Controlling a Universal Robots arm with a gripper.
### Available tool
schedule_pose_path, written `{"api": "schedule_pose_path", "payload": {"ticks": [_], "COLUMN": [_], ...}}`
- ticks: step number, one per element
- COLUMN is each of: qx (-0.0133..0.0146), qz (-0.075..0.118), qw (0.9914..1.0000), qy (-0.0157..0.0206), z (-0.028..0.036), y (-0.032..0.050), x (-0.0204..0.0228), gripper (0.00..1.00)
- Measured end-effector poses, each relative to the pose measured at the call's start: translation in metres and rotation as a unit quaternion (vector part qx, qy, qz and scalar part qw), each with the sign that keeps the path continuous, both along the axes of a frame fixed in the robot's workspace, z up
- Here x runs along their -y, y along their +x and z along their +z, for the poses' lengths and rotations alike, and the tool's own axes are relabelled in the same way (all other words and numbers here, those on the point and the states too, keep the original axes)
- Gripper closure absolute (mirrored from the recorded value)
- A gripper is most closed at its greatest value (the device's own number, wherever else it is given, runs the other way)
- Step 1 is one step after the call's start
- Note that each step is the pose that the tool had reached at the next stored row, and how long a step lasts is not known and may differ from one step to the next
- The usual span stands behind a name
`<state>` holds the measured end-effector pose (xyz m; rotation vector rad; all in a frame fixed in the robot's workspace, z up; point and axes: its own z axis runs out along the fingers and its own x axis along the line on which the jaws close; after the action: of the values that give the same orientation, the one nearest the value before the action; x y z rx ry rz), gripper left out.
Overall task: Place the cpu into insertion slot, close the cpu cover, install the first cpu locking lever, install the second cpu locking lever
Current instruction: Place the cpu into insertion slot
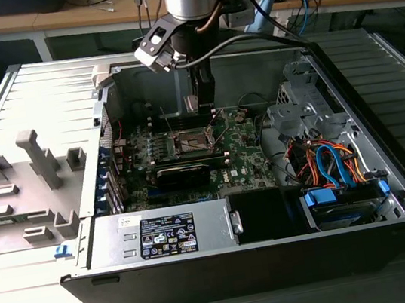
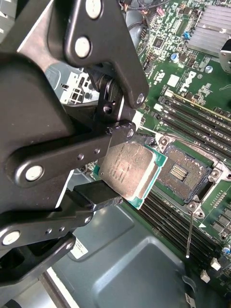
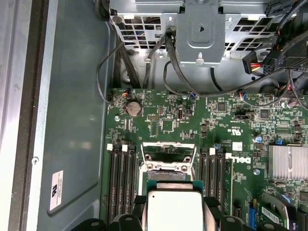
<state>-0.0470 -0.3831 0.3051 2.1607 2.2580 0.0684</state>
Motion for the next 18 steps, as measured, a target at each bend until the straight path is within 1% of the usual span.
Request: {"api": "schedule_pose_path", "payload": {"ticks": [18], "qx": [0.0000], "qz": [0.001], "qw": [1.00000], "qy": [-0.0001], "z": [-0.0032], "y": [-0.0012], "x": [0.0000], "gripper": [0.45]}}
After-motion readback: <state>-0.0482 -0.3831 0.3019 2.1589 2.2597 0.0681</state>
